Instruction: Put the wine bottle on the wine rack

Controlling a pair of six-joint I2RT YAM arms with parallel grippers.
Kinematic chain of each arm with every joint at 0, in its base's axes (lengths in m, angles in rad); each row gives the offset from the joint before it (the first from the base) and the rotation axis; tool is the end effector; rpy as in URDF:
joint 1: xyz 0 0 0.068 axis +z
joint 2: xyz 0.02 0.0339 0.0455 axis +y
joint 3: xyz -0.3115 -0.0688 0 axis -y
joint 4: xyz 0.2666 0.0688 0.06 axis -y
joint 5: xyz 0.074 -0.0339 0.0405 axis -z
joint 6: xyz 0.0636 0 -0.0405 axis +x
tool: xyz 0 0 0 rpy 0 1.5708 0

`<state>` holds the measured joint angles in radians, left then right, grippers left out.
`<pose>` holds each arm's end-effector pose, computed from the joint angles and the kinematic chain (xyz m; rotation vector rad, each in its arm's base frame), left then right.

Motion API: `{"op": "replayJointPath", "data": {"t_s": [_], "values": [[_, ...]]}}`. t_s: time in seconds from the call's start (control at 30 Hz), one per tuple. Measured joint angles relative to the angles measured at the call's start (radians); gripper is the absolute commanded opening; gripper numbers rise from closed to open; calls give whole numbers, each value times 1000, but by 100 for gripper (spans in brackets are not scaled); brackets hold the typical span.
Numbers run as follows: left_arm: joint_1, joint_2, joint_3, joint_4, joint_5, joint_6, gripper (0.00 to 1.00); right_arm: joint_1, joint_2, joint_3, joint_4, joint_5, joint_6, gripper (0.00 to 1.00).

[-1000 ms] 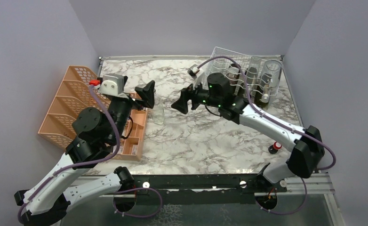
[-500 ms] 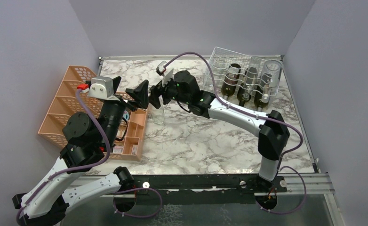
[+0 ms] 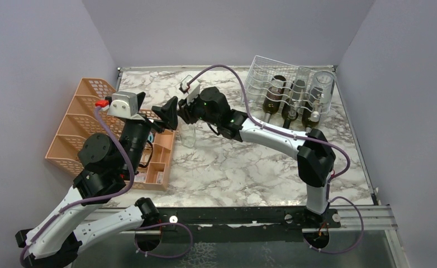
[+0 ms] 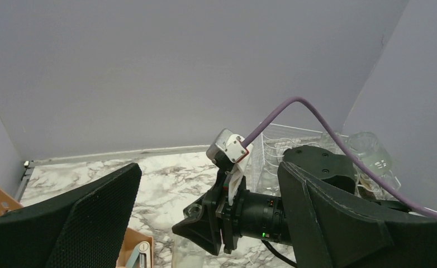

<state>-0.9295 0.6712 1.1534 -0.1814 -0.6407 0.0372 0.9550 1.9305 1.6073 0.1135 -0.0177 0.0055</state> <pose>0.0926 -0.0605 0.5211 0.0806 1.3368 -0.3497 0.3087 0.4383 0.3486 -0.8509 1.6268 0.7011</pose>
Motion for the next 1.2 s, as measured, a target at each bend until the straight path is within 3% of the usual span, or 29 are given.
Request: {"op": "replayJointPath", "data": {"t_s": [0.23,0.57,0.83,1.03,1.2], "values": [[0,8,-35,0,0,-14,99,15,-113,-139,25,118,-35,5],[0,59,-125,35,40,-42,99,15,-455,-330,-48,394,16,1],[0,193,-299,185,241,-83,99,14,-682,-412,-187,583,160,1],[0,322,-405,326,496,-82,99,14,-797,-442,-291,633,242,1],[0,360,-446,430,611,-53,99,14,-828,-442,-358,638,290,1]]}}
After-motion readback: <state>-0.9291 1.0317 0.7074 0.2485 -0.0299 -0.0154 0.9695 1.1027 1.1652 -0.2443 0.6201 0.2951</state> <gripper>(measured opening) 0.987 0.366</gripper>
